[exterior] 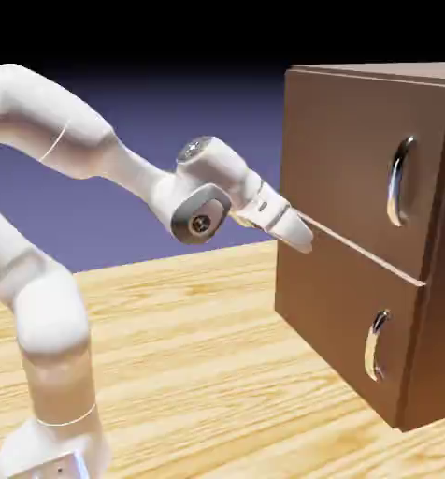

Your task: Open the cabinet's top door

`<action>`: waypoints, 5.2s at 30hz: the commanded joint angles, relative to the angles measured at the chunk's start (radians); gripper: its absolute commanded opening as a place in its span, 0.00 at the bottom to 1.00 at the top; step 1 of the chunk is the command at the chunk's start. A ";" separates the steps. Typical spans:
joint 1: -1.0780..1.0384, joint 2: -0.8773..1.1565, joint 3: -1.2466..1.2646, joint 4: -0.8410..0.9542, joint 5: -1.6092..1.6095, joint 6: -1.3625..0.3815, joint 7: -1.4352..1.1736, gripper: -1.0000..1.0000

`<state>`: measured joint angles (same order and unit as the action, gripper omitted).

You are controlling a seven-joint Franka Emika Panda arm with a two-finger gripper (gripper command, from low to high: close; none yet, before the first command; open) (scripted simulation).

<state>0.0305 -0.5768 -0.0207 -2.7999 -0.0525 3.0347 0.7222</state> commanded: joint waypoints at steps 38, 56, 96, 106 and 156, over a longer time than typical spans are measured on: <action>0.583 -0.213 -0.651 0.317 -1.653 -0.073 -0.592 0.50; 0.858 -0.315 -0.960 0.467 -2.435 -0.108 -0.872 0.50; 0.422 -0.191 -0.606 0.272 -2.647 -0.298 -0.773 0.00; 0.133 -0.409 -0.270 0.020 -2.217 -0.398 -1.002 0.00; -0.223 -0.557 1.238 0.522 -0.491 -1.743 -1.470 0.00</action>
<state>-0.1923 -1.1346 1.2169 -2.2773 -0.5429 1.2909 -0.7479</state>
